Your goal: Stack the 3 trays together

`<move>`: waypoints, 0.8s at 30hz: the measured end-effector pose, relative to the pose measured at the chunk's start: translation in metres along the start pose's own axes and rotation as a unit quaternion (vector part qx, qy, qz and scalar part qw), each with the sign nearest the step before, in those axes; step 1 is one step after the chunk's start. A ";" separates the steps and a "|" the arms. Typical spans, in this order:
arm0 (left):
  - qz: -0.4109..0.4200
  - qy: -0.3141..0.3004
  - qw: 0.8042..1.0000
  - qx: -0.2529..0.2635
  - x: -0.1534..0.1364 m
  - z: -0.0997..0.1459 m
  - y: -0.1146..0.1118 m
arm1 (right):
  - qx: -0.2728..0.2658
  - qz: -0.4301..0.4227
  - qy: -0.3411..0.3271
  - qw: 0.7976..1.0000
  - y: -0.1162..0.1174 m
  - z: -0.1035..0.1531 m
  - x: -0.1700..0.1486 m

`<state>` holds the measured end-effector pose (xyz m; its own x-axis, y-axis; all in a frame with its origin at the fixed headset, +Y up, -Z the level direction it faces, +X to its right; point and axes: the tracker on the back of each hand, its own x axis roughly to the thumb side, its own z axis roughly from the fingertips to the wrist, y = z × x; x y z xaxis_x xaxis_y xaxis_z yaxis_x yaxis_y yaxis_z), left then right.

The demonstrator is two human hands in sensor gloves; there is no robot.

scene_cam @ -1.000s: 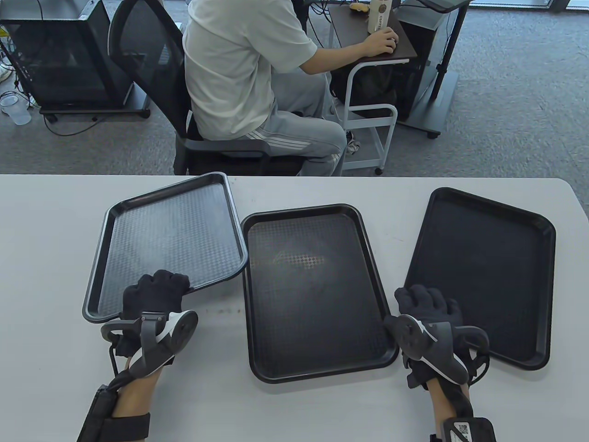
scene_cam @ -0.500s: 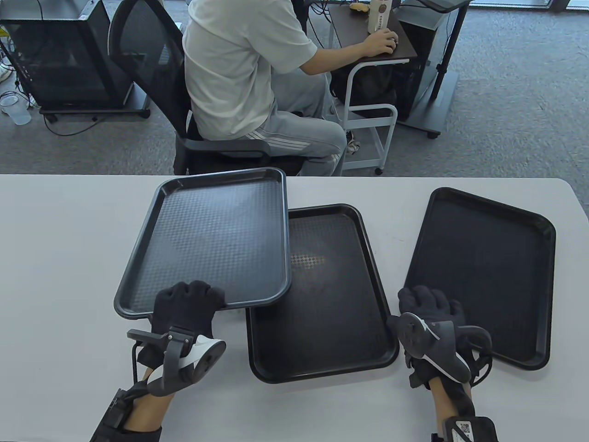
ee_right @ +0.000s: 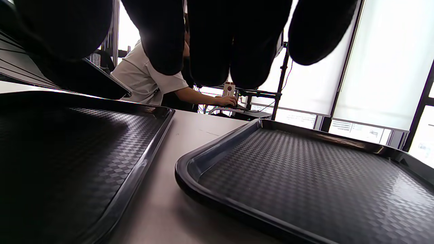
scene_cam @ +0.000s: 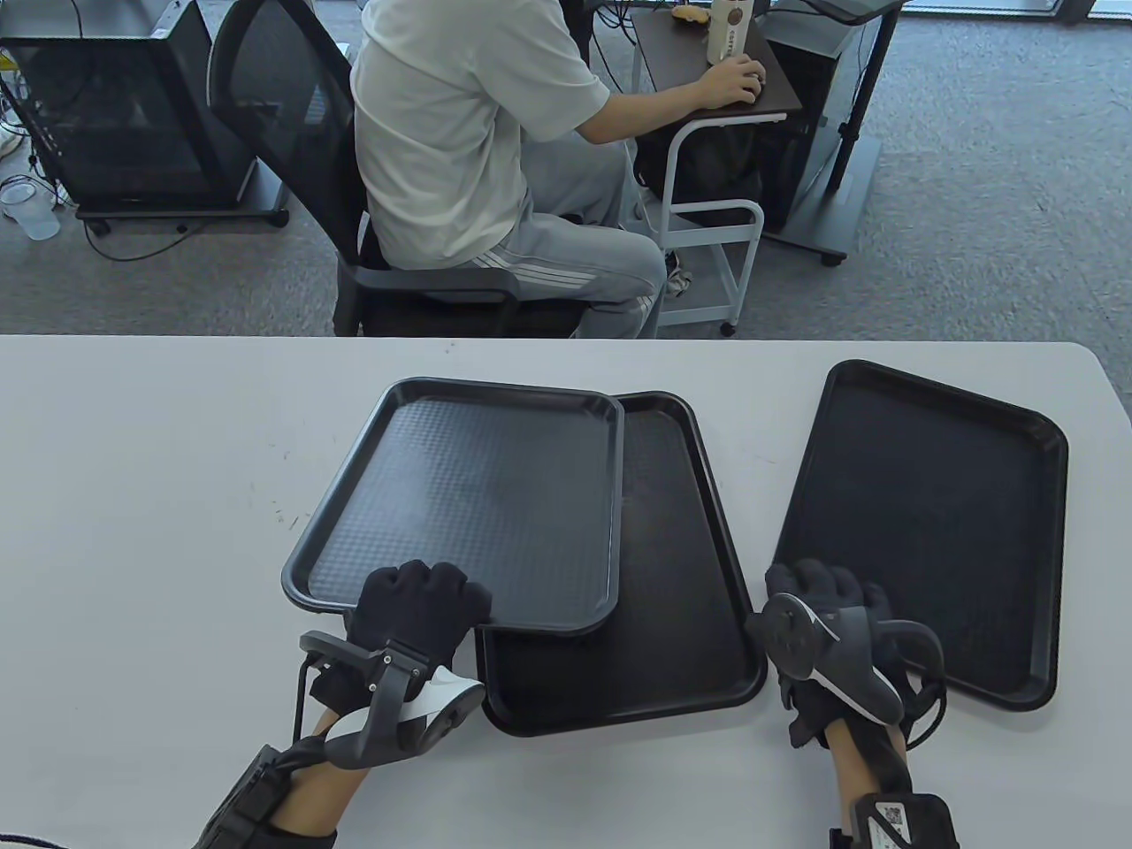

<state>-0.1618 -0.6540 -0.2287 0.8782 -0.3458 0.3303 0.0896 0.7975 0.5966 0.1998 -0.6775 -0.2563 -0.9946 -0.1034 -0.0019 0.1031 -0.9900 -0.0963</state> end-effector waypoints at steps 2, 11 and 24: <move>-0.002 -0.002 1.000 -0.001 0.002 0.000 -0.001 | 0.005 0.000 0.000 1.000 0.001 -0.001 0.000; -0.011 -0.033 0.999 0.001 0.019 0.001 0.001 | 0.019 0.002 0.000 1.000 0.002 -0.001 0.001; -0.011 -0.077 0.990 -0.119 0.063 -0.018 -0.001 | 0.036 0.000 0.006 0.999 0.005 -0.001 -0.001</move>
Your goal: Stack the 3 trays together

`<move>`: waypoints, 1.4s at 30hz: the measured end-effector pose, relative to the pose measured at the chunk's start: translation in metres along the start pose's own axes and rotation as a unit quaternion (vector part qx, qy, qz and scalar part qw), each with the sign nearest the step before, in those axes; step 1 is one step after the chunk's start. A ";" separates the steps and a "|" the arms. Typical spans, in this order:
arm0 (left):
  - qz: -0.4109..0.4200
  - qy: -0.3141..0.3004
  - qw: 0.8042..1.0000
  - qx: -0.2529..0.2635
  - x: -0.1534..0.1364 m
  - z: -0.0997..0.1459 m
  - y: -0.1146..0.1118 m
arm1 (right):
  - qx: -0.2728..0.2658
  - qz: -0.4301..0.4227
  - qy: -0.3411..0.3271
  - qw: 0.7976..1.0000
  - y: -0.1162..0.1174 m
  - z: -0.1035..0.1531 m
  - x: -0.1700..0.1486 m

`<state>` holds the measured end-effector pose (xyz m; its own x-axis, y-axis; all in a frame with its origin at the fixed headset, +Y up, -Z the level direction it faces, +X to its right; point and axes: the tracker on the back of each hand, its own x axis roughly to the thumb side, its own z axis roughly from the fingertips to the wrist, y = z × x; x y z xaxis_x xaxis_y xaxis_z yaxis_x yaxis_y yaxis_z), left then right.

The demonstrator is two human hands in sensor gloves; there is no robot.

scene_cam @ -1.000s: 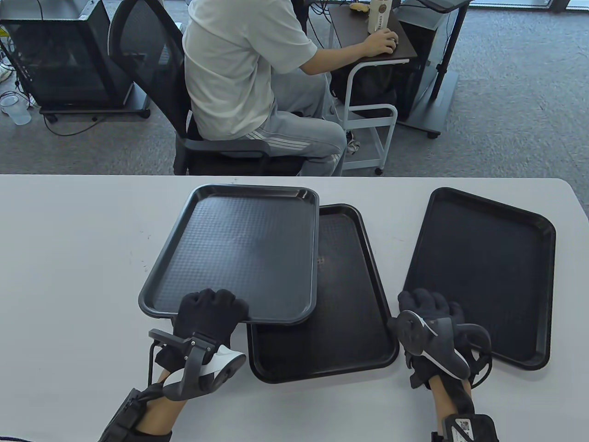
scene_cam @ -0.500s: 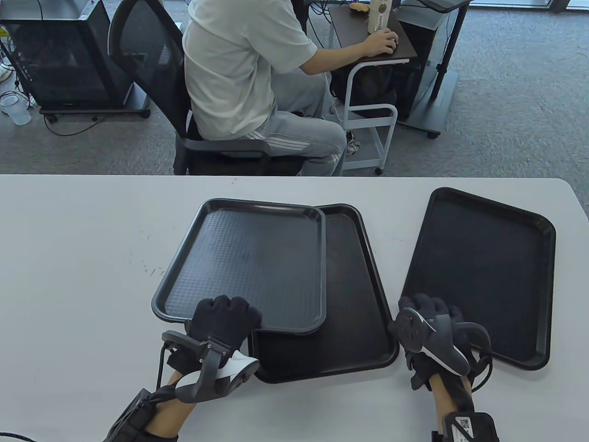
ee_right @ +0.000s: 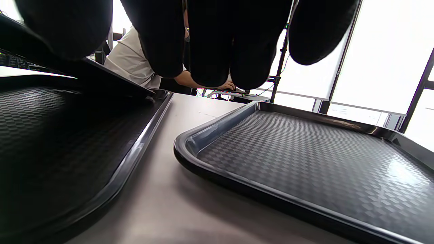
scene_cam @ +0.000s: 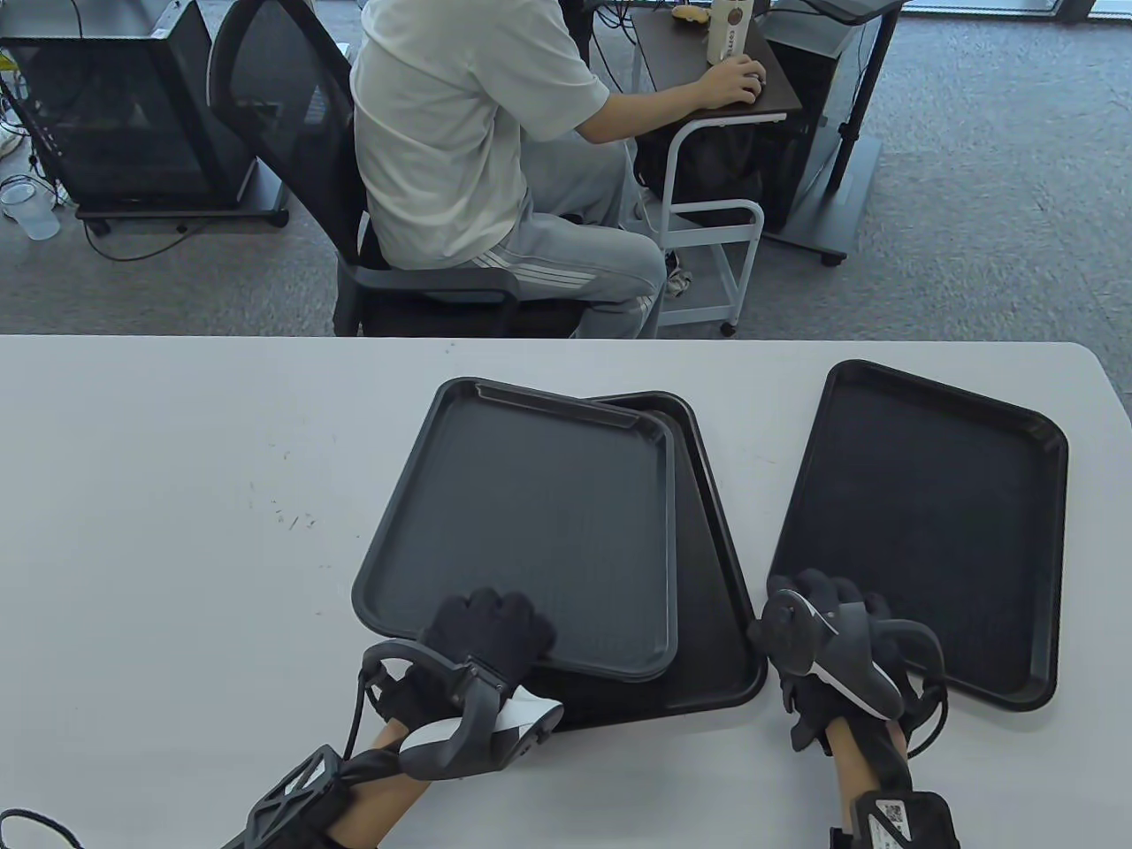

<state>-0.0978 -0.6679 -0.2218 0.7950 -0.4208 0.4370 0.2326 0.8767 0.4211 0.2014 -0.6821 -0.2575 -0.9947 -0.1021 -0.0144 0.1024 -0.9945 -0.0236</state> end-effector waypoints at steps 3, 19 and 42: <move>0.006 -0.005 1.000 -0.012 0.010 -0.007 0.001 | 0.000 0.000 0.000 1.000 0.000 0.000 0.000; 0.045 0.013 0.993 -0.106 0.053 -0.044 0.001 | -0.003 -0.020 0.008 1.000 -0.002 0.000 -0.006; 0.058 -0.074 0.980 -0.176 0.099 -0.032 -0.036 | 0.009 -0.017 0.012 1.000 0.000 0.000 -0.006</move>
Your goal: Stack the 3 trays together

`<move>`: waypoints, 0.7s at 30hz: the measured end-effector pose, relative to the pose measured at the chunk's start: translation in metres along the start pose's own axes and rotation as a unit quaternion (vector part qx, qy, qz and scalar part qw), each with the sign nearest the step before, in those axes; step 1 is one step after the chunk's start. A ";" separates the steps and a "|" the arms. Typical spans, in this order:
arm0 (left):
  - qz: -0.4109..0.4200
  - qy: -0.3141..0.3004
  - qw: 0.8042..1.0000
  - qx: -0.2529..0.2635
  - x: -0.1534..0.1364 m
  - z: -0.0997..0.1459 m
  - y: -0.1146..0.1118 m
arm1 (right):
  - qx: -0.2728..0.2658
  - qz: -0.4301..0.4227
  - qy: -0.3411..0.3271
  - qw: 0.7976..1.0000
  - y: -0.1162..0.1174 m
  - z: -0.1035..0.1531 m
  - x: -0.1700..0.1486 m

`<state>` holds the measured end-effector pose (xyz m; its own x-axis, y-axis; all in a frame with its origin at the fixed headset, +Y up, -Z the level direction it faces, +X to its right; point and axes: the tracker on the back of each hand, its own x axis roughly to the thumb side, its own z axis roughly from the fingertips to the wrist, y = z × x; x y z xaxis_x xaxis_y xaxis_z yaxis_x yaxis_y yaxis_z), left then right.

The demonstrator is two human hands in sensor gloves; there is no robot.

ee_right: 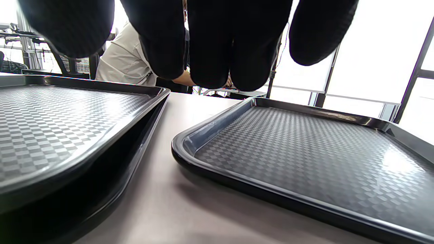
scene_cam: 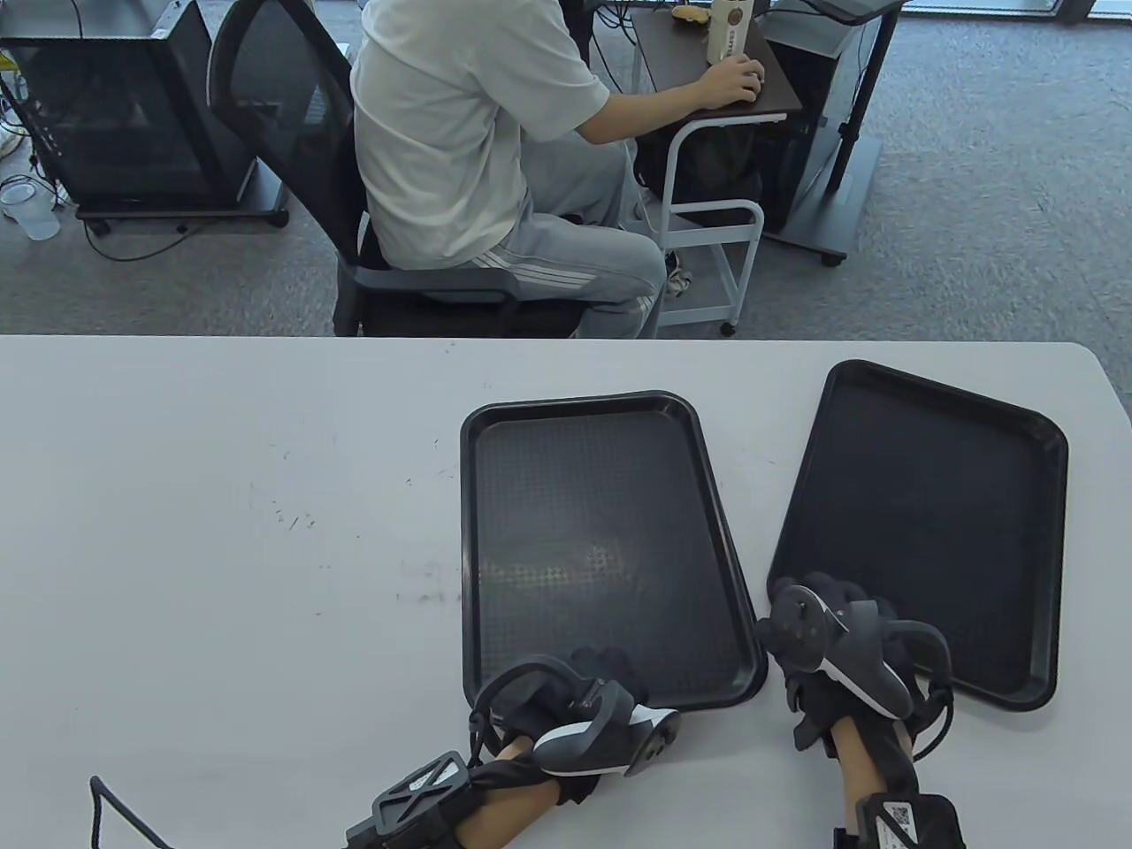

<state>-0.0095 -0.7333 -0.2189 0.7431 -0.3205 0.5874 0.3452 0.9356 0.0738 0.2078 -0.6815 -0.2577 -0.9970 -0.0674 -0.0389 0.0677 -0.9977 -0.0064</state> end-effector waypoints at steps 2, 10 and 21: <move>0.004 -0.004 1.000 -0.005 0.002 0.000 -0.001 | 0.003 0.001 0.000 1.000 0.000 0.000 0.000; 0.029 -0.007 0.999 -0.029 -0.002 -0.001 -0.005 | 0.009 -0.001 0.001 1.000 0.001 0.000 0.000; 0.071 0.035 0.994 0.080 -0.052 0.018 0.036 | 0.011 0.000 0.003 1.000 0.002 -0.002 -0.001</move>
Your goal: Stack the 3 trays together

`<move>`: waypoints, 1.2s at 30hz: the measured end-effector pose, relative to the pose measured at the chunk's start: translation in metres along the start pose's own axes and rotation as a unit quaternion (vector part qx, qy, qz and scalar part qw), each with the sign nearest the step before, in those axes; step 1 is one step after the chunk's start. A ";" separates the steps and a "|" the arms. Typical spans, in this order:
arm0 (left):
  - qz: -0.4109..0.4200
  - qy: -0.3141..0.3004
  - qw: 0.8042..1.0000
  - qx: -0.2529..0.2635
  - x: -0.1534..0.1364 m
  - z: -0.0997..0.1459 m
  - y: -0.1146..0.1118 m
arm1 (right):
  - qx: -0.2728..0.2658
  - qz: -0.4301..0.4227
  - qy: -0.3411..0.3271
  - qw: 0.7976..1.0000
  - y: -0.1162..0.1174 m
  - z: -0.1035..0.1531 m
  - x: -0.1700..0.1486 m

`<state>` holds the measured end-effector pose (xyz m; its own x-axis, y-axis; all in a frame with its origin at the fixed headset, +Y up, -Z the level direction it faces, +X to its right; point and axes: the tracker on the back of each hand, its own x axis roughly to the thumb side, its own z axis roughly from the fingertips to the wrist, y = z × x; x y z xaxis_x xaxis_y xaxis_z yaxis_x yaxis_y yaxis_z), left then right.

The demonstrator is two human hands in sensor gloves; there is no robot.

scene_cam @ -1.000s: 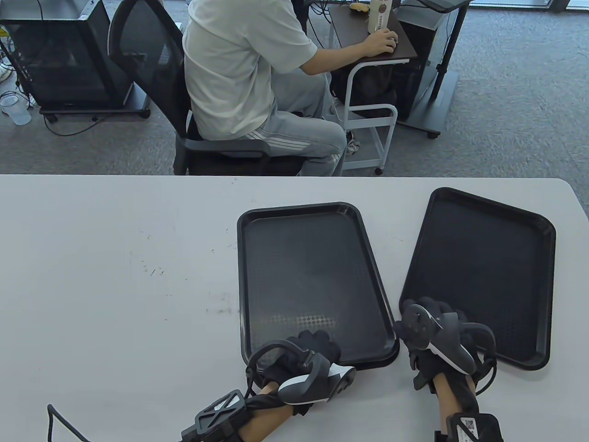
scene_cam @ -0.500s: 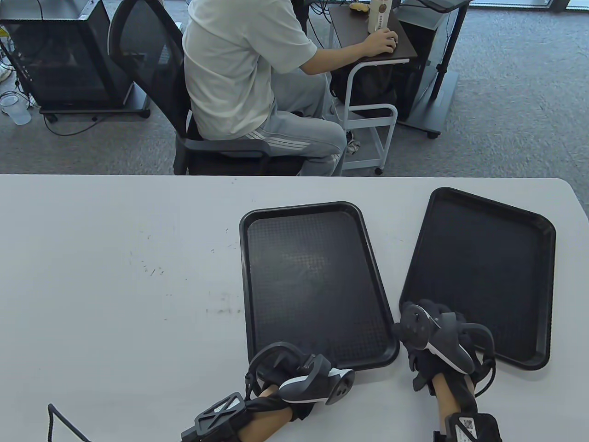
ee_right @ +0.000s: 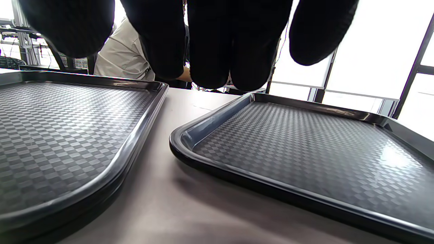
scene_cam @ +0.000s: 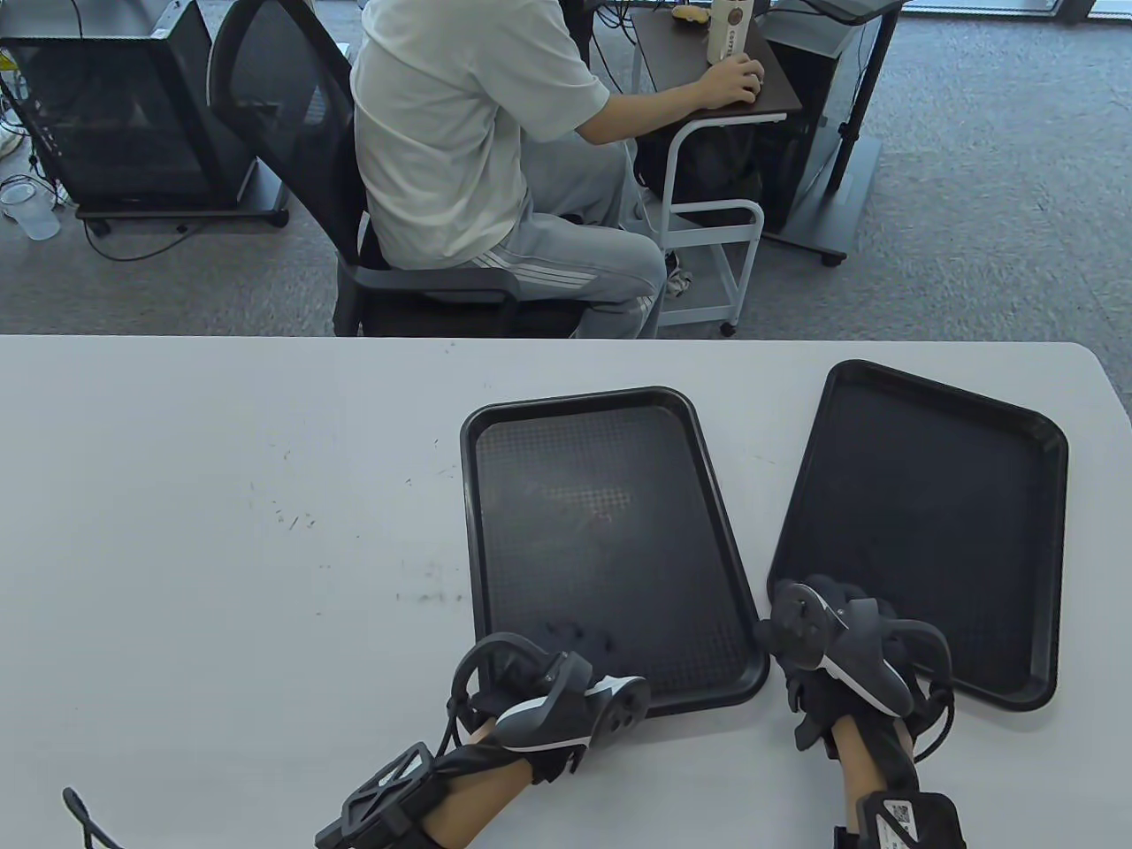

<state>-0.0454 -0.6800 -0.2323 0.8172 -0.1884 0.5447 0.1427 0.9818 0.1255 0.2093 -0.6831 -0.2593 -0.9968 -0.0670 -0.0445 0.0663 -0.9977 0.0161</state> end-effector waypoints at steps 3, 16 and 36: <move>0.001 0.014 0.999 0.046 -0.022 0.005 0.025 | 0.012 0.005 -0.002 1.000 0.003 -0.001 0.001; -0.025 0.131 0.984 0.122 -0.111 0.035 0.066 | 0.023 0.008 -0.005 1.000 0.008 -0.002 0.003; -0.013 0.190 0.978 0.090 -0.155 0.065 -0.014 | 0.013 0.003 0.007 1.000 0.009 -0.002 -0.002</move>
<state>-0.2098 -0.6660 -0.2646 0.9677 -0.1576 0.1967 0.0941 0.9499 0.2980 0.2116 -0.6918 -0.2613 -0.9957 -0.0732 -0.0576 0.0708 -0.9966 0.0422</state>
